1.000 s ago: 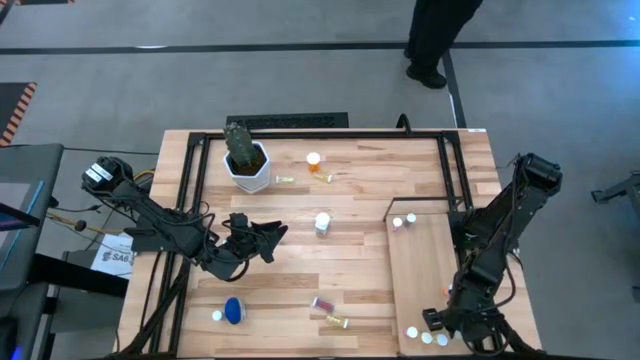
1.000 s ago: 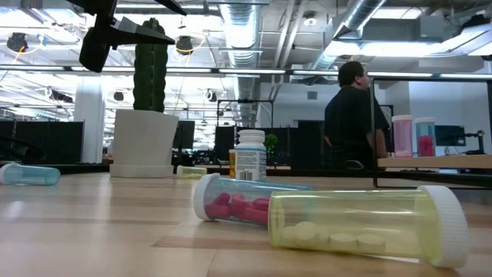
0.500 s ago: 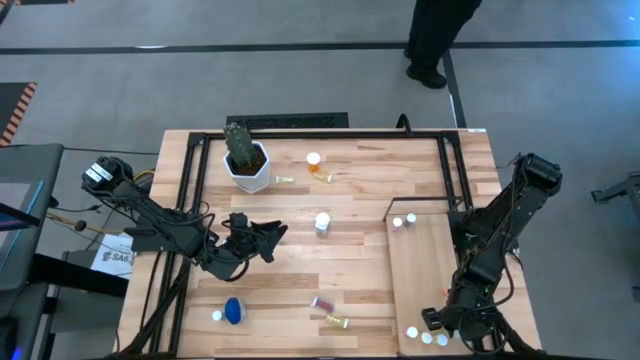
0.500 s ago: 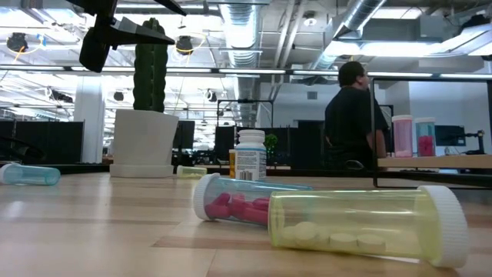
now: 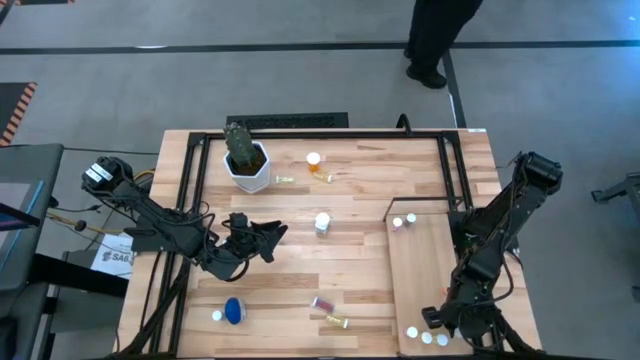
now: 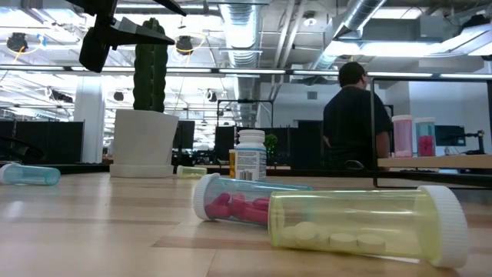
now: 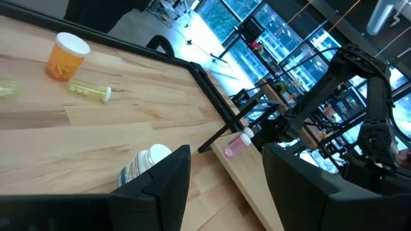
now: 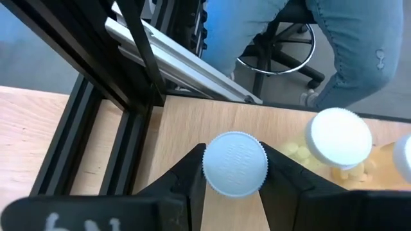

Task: Pick and place medicine bottles onto shelf by color
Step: Put the blue pill bottle on the shelf, then put the white pill bottle on the shelf

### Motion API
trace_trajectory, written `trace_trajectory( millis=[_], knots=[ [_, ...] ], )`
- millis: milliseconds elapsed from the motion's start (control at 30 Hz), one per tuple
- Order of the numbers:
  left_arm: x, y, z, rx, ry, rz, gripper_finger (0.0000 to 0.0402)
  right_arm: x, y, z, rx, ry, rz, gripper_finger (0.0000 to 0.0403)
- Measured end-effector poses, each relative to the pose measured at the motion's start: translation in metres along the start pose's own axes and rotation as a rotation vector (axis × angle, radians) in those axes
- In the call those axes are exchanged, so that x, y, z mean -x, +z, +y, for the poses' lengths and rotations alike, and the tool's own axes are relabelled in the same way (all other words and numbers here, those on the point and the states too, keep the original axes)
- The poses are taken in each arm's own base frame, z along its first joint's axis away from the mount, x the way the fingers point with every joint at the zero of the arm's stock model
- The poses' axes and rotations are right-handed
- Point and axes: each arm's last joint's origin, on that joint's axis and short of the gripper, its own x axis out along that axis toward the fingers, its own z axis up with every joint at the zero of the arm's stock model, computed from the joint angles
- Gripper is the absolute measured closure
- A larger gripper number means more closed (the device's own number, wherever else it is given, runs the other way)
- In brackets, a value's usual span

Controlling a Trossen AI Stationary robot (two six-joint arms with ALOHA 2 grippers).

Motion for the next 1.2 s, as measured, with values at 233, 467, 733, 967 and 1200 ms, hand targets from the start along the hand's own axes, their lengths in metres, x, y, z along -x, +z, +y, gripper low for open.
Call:
trace_trajectory(
  millis=[233, 467, 733, 967, 1200],
  knots=[
    [0.0, 0.0, 0.0, 0.0, 0.0, -0.001, 0.0219, 0.0, -0.002, -0.002, -0.017, -0.007, 0.0, 0.0255],
    [0.0, 0.0, 0.0, 0.0, 0.0, 0.0, 0.0219, 0.0, -0.002, -0.002, -0.014, -0.01, -0.004, 0.0238],
    [0.0, 0.0, 0.0, 0.0, 0.0, 0.0, 0.0219, 0.0, -0.002, -0.002, -0.012, -0.015, -0.006, 0.0205],
    [0.0, 0.0, 0.0, -0.002, 0.001, 0.0, 0.0219, 0.005, 0.0, -0.002, -0.01, -0.048, -0.003, 0.0187],
    [0.0, 0.0, 0.001, -0.013, 0.005, 0.002, 0.0219, 0.014, 0.0, -0.002, -0.04, -0.072, -0.015, 0.0186]
  ],
)
